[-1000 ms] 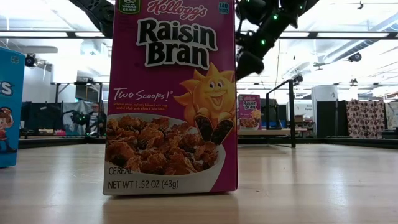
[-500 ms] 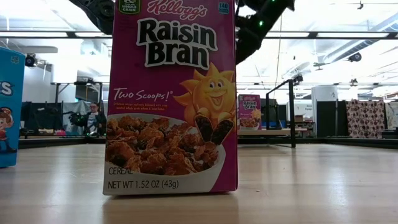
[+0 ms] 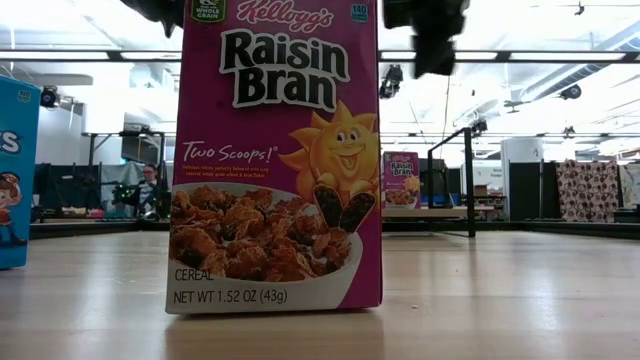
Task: Stack cereal on shelf
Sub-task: Put the right blue cereal box on the shelf aligned with the other blue cereal box
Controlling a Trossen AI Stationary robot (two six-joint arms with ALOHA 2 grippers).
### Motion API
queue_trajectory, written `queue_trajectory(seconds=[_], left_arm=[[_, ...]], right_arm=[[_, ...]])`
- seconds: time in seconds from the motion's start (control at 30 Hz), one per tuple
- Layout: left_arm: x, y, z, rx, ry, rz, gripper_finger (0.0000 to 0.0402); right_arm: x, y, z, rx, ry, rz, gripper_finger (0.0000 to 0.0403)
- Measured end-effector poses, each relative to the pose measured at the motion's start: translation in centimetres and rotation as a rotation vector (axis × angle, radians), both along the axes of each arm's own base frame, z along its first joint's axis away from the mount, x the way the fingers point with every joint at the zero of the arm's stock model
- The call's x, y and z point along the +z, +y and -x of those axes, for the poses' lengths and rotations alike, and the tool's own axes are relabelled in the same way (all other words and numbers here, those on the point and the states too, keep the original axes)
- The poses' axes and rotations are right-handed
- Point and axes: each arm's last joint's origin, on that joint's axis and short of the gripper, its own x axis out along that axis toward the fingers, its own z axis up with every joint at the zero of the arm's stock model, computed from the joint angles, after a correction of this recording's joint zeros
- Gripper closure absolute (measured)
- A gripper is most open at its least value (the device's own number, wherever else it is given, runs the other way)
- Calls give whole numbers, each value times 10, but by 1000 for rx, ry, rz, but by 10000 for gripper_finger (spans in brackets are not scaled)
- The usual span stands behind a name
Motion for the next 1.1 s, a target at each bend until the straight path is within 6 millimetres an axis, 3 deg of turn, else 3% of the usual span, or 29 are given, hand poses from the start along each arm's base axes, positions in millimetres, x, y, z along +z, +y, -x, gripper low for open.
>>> queue_trajectory(seconds=[0.27, 0.6, 0.87, 1.1], left_arm=[[7, -20, 1, -63, -21, -4, 401], [24, -42, 11, -132, -75, -3, 401], [26, -46, 14, -146, -71, -8, 401], [28, -46, 13, -158, -69, -45, 401]], right_arm=[[-22, 69, 29, -113, 416, -133, 394], [-48, 147, 66, -224, 499, -240, 394], [-66, 164, 89, -397, 570, -215, 388], [-72, 165, 87, -342, 578, -208, 311]])
